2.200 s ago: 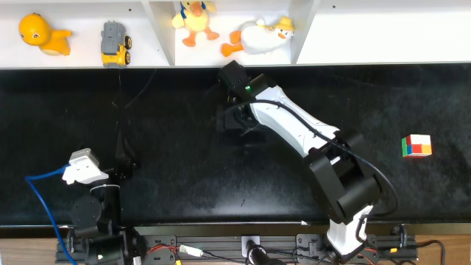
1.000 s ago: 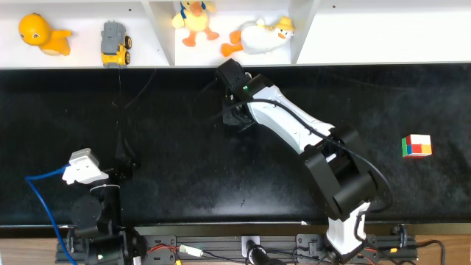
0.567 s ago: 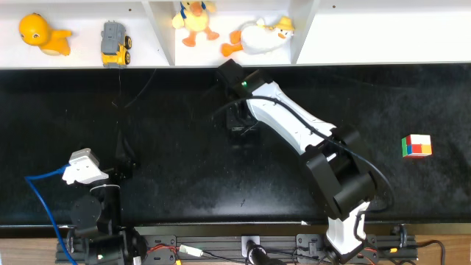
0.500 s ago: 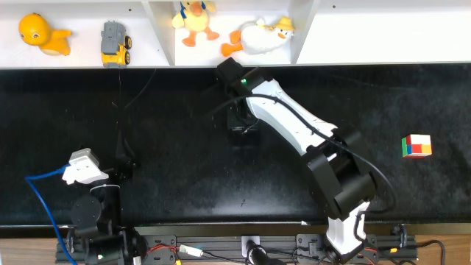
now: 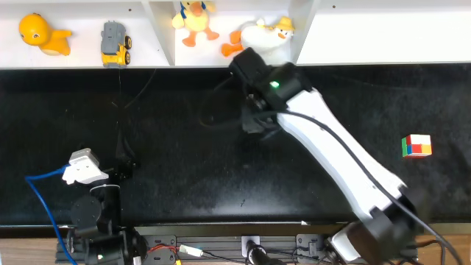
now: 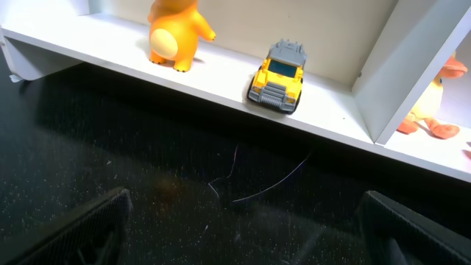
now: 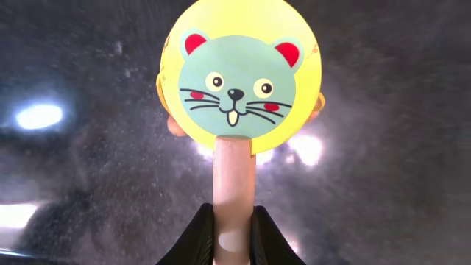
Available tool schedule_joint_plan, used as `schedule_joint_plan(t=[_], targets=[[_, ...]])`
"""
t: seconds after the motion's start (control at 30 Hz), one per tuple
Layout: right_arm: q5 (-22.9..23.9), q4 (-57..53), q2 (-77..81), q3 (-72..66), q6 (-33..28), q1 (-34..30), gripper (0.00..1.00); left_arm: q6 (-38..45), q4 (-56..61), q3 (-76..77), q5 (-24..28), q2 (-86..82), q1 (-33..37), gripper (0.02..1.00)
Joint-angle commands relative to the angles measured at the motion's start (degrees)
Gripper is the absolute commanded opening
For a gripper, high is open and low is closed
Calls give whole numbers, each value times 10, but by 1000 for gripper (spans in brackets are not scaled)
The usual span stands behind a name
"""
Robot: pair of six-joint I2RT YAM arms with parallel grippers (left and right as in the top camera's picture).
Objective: Store Toys
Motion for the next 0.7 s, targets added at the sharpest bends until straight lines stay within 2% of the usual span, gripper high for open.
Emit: schedule_joint_plan(t=[0.03, 0.27, 0.4, 0.7], targets=[[49, -2, -53, -50, 0, -22, 47, -10, 0, -2, 1, -7, -3, 998], [48, 24, -101, -133, -41, -132, 49, -10, 0, -2, 1, -7, -3, 998], [44, 49, -105, -146, -90, -199, 47, -10, 0, -2, 1, -7, -3, 998], [-28, 162, -103, -149, -242, -334, 47, -10, 0, -2, 1, -7, -3, 998]])
